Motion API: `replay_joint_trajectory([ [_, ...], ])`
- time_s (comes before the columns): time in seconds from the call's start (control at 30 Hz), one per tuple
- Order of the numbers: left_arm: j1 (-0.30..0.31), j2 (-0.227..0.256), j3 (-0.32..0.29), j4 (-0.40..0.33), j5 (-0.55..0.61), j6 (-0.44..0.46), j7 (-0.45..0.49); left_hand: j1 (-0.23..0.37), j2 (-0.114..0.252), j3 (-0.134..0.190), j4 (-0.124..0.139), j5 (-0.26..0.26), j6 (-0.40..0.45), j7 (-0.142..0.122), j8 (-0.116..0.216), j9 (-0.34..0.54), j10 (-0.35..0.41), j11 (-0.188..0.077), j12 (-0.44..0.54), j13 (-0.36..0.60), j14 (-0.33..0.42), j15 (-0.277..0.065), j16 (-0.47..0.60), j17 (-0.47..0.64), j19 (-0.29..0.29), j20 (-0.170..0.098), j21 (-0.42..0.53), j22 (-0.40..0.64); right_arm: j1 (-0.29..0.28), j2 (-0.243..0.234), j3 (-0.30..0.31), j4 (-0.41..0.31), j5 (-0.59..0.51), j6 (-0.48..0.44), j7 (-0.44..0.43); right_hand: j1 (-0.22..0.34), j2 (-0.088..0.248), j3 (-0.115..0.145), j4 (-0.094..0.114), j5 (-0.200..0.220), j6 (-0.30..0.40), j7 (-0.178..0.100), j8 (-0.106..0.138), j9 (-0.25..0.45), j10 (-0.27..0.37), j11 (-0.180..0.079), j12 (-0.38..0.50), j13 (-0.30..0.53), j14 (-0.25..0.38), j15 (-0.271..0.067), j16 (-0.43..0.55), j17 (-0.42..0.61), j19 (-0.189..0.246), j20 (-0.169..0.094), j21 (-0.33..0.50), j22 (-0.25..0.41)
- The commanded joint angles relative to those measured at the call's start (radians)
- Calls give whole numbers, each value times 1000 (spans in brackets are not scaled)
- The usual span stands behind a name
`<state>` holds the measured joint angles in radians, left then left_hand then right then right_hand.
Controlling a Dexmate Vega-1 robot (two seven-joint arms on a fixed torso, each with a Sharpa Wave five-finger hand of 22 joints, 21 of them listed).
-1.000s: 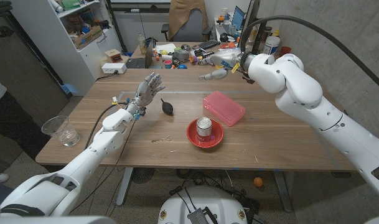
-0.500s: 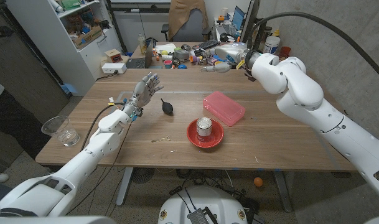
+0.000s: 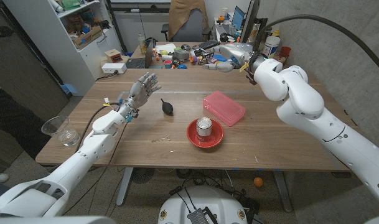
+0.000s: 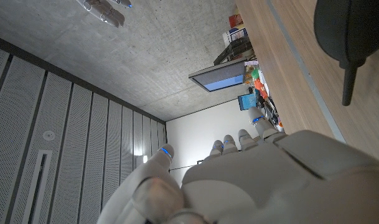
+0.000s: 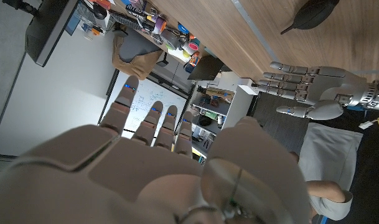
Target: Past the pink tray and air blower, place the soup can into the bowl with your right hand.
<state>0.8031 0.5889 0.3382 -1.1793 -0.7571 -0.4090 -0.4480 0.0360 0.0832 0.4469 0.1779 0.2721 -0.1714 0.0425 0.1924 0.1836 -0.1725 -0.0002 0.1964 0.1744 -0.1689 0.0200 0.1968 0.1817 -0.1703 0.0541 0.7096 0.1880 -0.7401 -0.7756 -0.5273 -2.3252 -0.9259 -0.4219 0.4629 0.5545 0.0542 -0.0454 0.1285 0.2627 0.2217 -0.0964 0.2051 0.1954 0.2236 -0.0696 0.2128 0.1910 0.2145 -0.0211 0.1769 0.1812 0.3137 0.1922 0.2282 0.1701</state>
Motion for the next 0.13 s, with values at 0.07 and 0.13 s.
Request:
replay_joint_trajectory([
  [0.07, 43, 20, -26, -28, -21, -37, -24, 2, 74, -1, 0, 4, -41, -3, -1, 2, -72, 4, -1, 5, -50, -1, -2, 3, -74, 4, -7, 4, -46, -20, 0, -66, -26, -63, -26, -8, 2, -9, 0, 4, 11, -3, 3, 1, 8, 3, 7, 0, 15, 1, 8, 1, 17, -11, 3, 4],
  [0.13, 44, 16, -31, -22, -25, -51, -28, 2, 74, -1, 0, 4, -41, -3, -1, 2, -72, 3, -1, 5, -50, -1, -2, 3, -74, 4, -7, 4, -49, -24, 0, -73, -33, -60, -28, -8, 2, -9, 0, 4, 10, -3, 3, 1, 8, 4, 7, 0, 16, 0, 8, 1, 20, -11, 3, 4],
])
